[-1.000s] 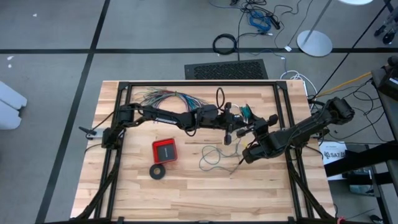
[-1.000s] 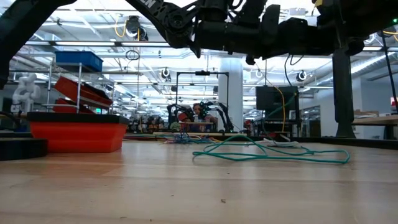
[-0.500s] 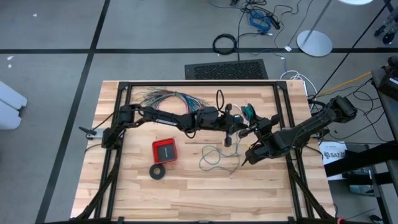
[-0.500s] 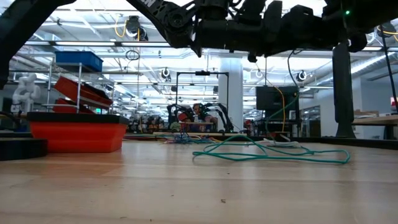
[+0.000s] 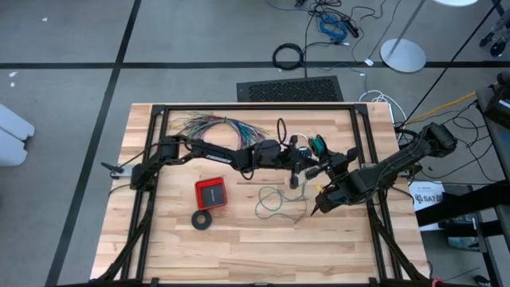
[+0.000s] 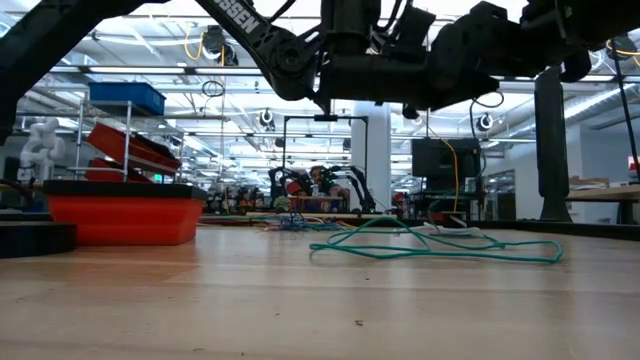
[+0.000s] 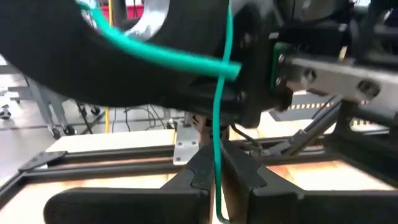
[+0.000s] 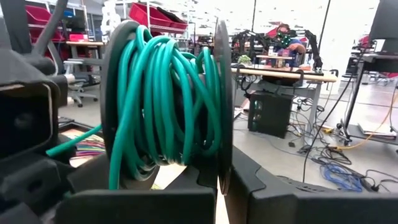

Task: Coil cords
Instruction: Coil the green wire onto the spool

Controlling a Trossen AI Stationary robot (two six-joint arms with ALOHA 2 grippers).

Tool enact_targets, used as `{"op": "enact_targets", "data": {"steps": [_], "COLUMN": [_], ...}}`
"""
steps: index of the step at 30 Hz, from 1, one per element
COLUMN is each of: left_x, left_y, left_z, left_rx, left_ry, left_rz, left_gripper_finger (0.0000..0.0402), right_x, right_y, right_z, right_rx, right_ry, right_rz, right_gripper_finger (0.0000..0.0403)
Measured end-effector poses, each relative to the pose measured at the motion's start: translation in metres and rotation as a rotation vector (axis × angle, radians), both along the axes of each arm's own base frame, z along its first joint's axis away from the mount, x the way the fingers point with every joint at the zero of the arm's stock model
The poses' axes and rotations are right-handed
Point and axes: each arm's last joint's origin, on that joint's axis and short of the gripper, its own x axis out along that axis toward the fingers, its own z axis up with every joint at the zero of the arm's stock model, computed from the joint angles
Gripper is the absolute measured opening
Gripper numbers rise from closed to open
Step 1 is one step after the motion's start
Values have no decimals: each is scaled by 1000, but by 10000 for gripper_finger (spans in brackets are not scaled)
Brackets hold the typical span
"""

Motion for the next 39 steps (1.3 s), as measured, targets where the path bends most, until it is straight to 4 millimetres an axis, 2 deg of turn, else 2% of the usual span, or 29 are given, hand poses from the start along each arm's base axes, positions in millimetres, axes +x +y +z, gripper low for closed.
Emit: {"op": "enact_targets", "data": {"steps": [39], "left_x": [0], "left_y": [2], "left_z": [3], "left_rx": [36], "left_ry": [-32], "left_rz": [47], "left_gripper_finger": [28], "right_x": [0], "right_y": [1], "right_z": [0], "right_rx": [-39], "right_ry": [84], "right_rz": [3], "right_gripper_finger": [0]}}
